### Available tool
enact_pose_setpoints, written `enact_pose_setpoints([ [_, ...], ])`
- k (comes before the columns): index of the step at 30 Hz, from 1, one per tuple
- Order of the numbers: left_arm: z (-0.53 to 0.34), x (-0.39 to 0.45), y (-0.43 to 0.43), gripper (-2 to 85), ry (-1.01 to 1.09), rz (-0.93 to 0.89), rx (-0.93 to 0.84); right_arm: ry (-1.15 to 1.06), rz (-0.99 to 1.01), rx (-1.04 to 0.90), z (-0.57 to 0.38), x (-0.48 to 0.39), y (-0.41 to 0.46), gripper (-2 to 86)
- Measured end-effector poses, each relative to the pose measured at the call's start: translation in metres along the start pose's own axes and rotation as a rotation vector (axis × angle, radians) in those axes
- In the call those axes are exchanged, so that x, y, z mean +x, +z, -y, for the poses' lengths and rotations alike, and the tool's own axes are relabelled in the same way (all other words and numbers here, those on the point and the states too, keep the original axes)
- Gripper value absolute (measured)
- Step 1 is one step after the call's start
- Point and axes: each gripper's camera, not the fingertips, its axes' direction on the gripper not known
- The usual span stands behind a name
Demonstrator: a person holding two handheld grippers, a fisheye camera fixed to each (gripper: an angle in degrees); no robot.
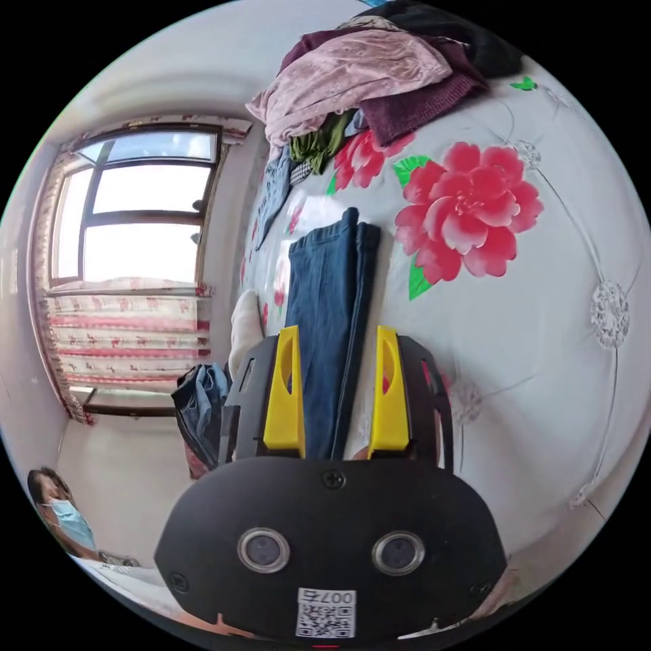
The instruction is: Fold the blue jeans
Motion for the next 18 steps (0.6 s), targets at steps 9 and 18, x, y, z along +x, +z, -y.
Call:
enact_pose_setpoints([
  [9,-0.028,-0.056,0.028,12.3,-0.214,-0.075,-0.058,0.112,0.149,0.002,0.007,0.017,0.038,2.6],
  [18,-0.027,-0.097,0.044,12.6,-0.253,-0.105,-0.088,-0.744,0.209,-0.441,-0.092,-0.213,0.083,0.1],
])
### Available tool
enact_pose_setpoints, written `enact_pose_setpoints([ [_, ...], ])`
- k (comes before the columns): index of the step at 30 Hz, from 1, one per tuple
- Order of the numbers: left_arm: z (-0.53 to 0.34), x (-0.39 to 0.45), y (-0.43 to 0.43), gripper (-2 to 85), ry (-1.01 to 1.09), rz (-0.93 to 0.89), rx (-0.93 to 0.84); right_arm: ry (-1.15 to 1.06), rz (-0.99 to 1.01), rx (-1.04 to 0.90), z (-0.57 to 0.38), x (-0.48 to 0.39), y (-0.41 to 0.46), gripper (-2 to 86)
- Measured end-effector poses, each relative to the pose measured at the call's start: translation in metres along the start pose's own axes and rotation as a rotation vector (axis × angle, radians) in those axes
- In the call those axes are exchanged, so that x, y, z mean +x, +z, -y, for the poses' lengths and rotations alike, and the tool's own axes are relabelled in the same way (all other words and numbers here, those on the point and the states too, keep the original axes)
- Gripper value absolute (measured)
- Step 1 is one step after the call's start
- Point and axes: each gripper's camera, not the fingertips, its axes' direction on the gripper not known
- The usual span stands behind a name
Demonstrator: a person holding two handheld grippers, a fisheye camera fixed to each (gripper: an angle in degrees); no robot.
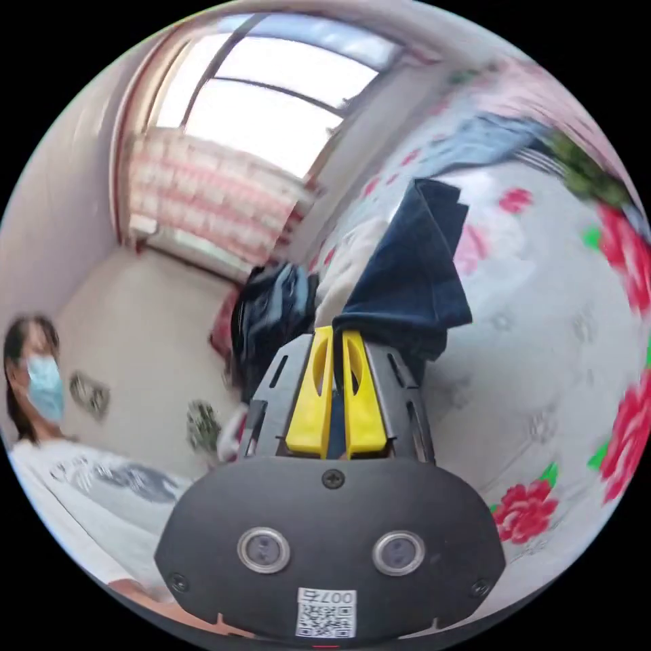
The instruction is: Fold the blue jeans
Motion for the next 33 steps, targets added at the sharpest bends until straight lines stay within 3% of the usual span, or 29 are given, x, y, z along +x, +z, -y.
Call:
enact_pose_setpoints([
  [4,0.003,-0.018,0.006,10.6,-0.019,-0.078,-0.011,-0.507,-0.072,-0.371,-0.042,-0.154,0.121,0.6],
  [7,0.004,-0.035,0.009,9.9,-0.029,-0.115,-0.002,-0.561,-0.114,-0.598,-0.111,-0.184,0.229,1.8],
  [10,0.006,-0.052,0.009,9.3,-0.042,-0.153,-0.002,-0.469,-0.094,-0.895,-0.177,-0.180,0.323,3.2],
  [13,0.009,-0.077,0.012,8.6,-0.148,-0.247,-0.007,-0.415,-0.019,-0.896,-0.204,-0.194,0.345,4.3],
  [20,0.017,-0.114,0.024,8.0,-0.201,-0.370,-0.011,-0.407,-0.099,-0.796,-0.204,-0.210,0.351,7.1],
  [23,0.019,-0.128,0.029,7.8,-0.213,-0.427,-0.012,-0.507,-0.153,-0.760,-0.219,-0.239,0.376,8.6],
  [28,0.018,-0.144,0.031,7.6,-0.224,-0.464,-0.006,-0.830,-0.349,-0.954,-0.283,-0.288,0.485,8.8],
  [33,0.021,-0.154,0.033,7.3,-0.221,-0.462,-0.011,-0.842,-0.411,-0.957,-0.285,-0.290,0.517,5.4],
])
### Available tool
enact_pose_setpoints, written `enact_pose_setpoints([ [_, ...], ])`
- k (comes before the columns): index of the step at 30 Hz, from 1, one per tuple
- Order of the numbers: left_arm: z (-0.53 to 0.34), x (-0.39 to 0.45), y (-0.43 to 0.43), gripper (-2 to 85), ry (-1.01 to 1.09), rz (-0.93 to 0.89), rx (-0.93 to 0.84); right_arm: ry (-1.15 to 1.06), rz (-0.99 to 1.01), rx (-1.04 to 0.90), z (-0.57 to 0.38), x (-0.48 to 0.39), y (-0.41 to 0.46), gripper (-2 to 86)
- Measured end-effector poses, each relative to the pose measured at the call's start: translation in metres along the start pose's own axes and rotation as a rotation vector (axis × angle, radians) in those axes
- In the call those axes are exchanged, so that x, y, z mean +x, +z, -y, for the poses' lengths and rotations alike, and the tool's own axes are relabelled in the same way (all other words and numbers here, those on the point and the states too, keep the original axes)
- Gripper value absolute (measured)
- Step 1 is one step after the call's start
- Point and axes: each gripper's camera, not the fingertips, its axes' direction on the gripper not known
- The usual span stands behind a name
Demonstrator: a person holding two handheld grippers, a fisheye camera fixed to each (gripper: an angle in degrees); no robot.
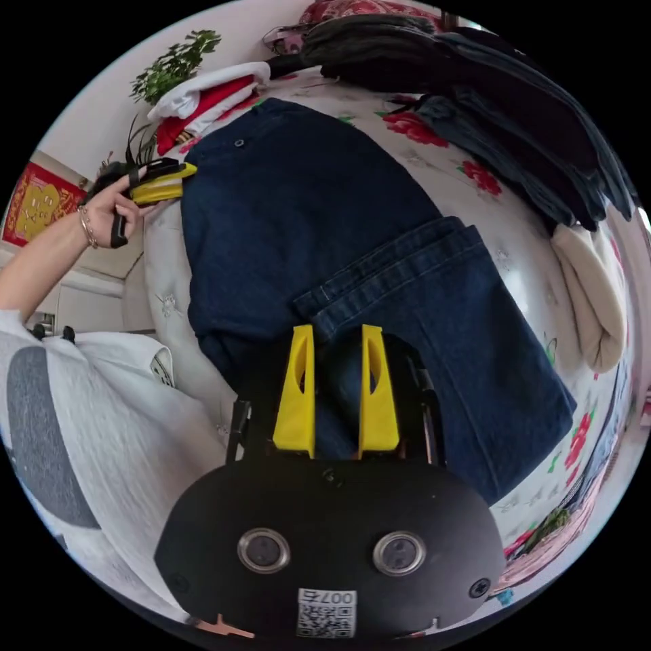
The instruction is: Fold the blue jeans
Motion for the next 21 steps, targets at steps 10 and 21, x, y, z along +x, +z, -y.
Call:
enact_pose_setpoints([
  [10,0.007,-0.017,0.001,6.2,-0.002,-0.040,0.006,0.090,0.212,0.119,0.012,0.018,-0.024,6.6],
  [21,0.013,-0.021,0.004,1.5,-0.016,-0.041,0.028,-0.002,-0.062,0.044,0.033,-0.018,0.007,4.0],
])
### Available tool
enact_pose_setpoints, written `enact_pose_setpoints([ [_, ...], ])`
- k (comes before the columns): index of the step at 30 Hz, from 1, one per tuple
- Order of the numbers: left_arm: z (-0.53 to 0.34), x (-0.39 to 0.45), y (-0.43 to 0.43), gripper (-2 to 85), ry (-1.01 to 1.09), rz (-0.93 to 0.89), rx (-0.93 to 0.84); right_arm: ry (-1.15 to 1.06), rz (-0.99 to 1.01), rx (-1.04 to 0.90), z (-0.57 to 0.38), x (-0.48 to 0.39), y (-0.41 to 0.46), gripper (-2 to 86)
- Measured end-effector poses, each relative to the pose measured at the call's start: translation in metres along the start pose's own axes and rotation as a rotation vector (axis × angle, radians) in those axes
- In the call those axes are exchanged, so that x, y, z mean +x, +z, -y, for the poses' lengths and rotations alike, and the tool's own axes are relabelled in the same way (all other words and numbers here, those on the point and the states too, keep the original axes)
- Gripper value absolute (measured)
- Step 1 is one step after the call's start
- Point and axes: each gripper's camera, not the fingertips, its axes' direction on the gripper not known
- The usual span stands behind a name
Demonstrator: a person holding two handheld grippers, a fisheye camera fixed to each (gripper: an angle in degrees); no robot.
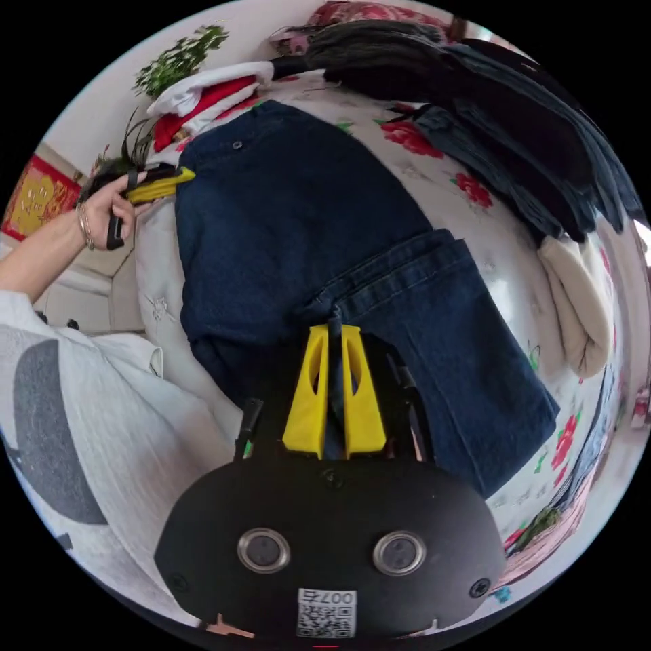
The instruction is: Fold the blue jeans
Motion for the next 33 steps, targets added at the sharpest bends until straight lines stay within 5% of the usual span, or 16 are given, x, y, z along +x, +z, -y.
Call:
enact_pose_setpoints([
  [6,0.004,0.000,0.006,0.6,0.003,-0.012,0.004,0.175,0.264,0.233,-0.030,0.067,-0.066,3.1],
  [12,0.005,0.001,0.013,0.4,-0.018,-0.039,0.014,0.117,0.238,0.119,-0.005,0.041,-0.029,7.4],
  [19,0.008,0.015,0.023,0.3,-0.007,-0.013,0.003,-0.159,-0.084,-0.013,-0.009,-0.005,0.016,5.9],
  [28,0.005,0.032,0.044,0.2,-0.001,-0.013,0.004,0.112,0.296,0.363,-0.063,0.099,-0.101,2.8],
  [33,-0.003,0.046,0.059,-0.1,0.011,-0.015,0.019,0.061,0.342,0.253,-0.057,0.090,-0.075,3.7],
])
